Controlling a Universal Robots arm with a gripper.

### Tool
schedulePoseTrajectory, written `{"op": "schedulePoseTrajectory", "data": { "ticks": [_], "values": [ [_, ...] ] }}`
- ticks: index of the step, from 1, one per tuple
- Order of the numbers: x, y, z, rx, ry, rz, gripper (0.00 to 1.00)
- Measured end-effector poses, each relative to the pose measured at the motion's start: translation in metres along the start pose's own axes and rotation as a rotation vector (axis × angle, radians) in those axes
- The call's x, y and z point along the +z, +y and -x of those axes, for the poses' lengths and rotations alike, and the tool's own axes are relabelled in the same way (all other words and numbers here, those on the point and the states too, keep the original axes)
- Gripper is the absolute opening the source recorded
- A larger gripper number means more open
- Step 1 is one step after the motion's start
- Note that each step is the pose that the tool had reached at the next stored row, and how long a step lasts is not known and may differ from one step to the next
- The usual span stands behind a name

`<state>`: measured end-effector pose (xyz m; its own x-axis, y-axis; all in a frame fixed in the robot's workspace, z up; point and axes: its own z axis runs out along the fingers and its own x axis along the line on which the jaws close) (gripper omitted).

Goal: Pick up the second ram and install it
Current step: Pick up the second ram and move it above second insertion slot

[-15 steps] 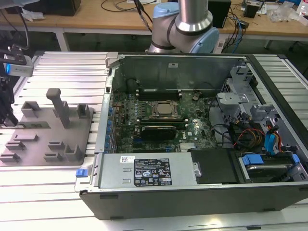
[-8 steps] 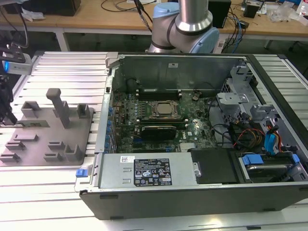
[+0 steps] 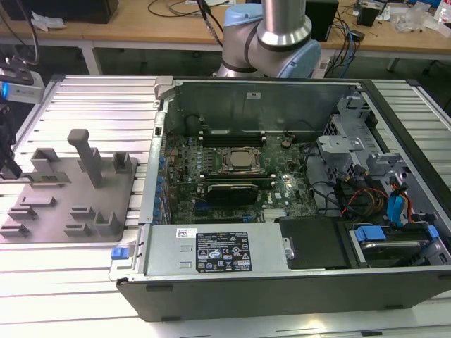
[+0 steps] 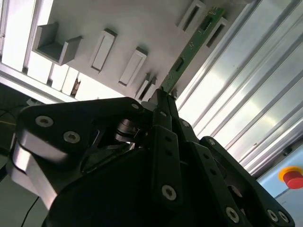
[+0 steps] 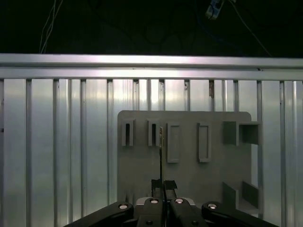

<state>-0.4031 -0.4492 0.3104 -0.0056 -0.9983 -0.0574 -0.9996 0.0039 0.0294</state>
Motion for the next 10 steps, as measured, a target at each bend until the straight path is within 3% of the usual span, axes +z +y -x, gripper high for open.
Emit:
{"op": "schedulePoseTrajectory", "data": {
  "ticks": [10],
  "values": [
    [-0.0153,0.0004,0.0016,0.000,-0.0005,0.0001,0.09]
  ]
}}
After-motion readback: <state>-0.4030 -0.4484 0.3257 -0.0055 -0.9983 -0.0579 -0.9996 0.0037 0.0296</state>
